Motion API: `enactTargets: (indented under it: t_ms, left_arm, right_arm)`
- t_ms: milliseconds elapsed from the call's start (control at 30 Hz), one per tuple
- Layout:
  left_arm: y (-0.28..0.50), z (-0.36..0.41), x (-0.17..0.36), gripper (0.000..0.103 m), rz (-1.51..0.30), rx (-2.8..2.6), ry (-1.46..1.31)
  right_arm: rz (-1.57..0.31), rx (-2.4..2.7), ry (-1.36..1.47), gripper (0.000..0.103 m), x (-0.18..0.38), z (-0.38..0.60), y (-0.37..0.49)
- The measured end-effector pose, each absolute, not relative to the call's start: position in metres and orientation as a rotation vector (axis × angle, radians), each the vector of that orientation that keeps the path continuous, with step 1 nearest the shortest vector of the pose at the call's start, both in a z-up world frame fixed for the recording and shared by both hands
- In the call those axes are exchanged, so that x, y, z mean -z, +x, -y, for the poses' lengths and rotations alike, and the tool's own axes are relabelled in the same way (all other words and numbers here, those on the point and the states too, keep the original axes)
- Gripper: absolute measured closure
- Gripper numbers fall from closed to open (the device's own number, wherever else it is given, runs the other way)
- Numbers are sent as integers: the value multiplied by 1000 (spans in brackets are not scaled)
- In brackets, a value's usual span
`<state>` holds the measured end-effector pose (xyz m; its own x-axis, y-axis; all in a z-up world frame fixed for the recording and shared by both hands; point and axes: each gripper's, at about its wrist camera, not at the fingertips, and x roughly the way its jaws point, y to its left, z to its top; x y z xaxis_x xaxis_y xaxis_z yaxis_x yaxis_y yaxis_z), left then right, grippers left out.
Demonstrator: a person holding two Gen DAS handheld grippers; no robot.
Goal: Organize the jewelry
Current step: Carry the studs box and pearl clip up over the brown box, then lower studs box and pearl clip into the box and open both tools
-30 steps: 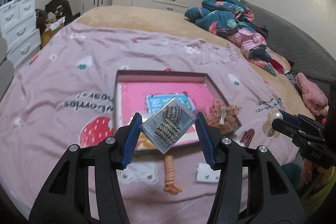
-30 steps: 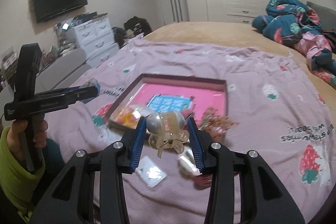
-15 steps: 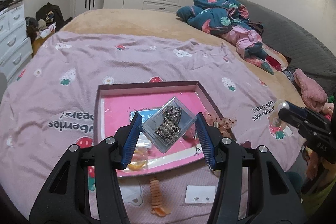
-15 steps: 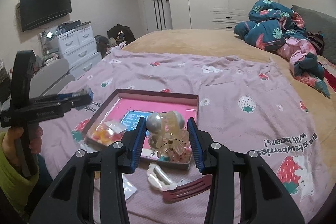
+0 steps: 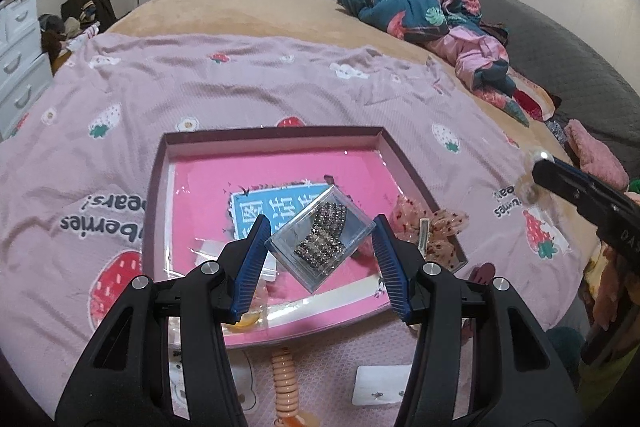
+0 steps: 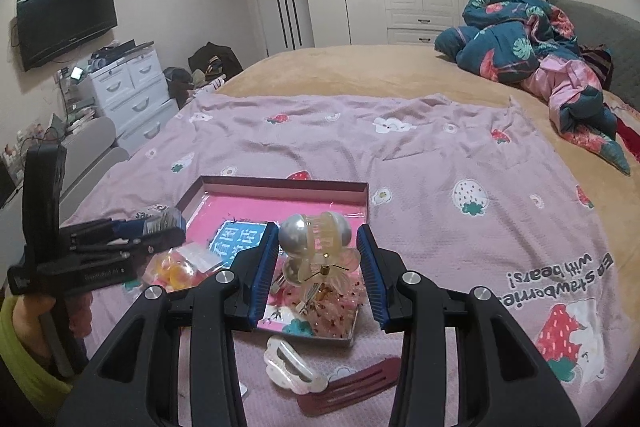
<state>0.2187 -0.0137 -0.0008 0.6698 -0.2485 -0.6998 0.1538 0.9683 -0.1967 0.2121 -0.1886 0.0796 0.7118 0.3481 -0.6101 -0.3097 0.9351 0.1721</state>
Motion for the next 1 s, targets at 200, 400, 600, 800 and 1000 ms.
enactTargets:
  t_ms: [200, 400, 600, 800, 1000]
  left_arm:
    - [225, 16, 19, 59, -843, 243, -127]
    - [232, 20, 40, 59, -891, 269, -126]
    - [236, 32, 60, 59, -942, 299, -90]
    - [239, 35, 70, 59, -959, 299, -71]
    - [243, 32, 77, 59, -977, 290, -70]
  right_arm:
    - [-728, -368, 69, 64, -64, 180, 234]
    - [-767, -367, 51, 64, -45, 169, 255]
    - [-821, -350, 30, 64, -21, 160, 282]
    - [-868, -338, 22, 64, 2, 152, 307]
    - [-917, -344, 24, 64, 22, 143, 324]
